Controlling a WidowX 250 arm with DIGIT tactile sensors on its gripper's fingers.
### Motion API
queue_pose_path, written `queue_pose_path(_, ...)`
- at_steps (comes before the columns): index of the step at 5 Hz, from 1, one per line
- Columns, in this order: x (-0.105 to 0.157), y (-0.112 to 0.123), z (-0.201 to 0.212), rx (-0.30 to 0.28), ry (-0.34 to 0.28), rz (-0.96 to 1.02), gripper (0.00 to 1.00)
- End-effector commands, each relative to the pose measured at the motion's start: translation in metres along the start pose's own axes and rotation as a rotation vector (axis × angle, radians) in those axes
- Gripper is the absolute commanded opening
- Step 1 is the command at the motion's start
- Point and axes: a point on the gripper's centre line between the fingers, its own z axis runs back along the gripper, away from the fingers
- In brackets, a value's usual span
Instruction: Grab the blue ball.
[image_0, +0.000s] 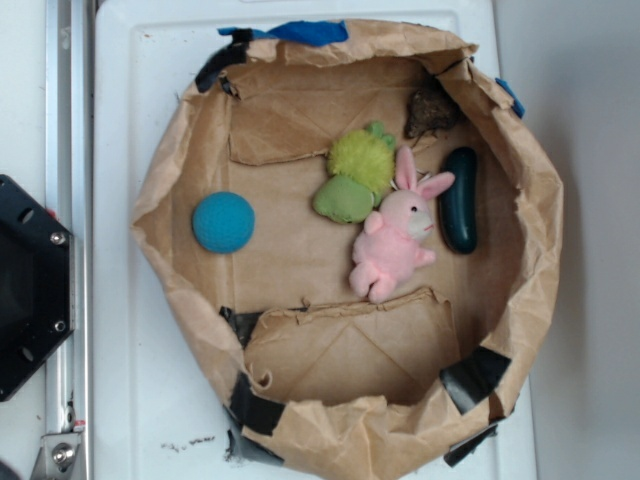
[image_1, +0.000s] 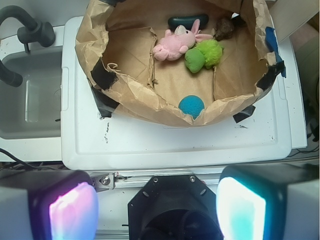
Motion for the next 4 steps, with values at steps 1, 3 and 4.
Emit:
queue_pose_path(1, 0.0, 0.0, 0.0, 0.0, 0.0, 0.0, 1.0)
queue_pose_path(3, 0.056, 0.033, -0.032, 0.006, -0.005, 0.01, 1.0)
queue_pose_path(4, 0.082, 0.038, -0.051, -0.003, 0.0, -0.071, 1.0)
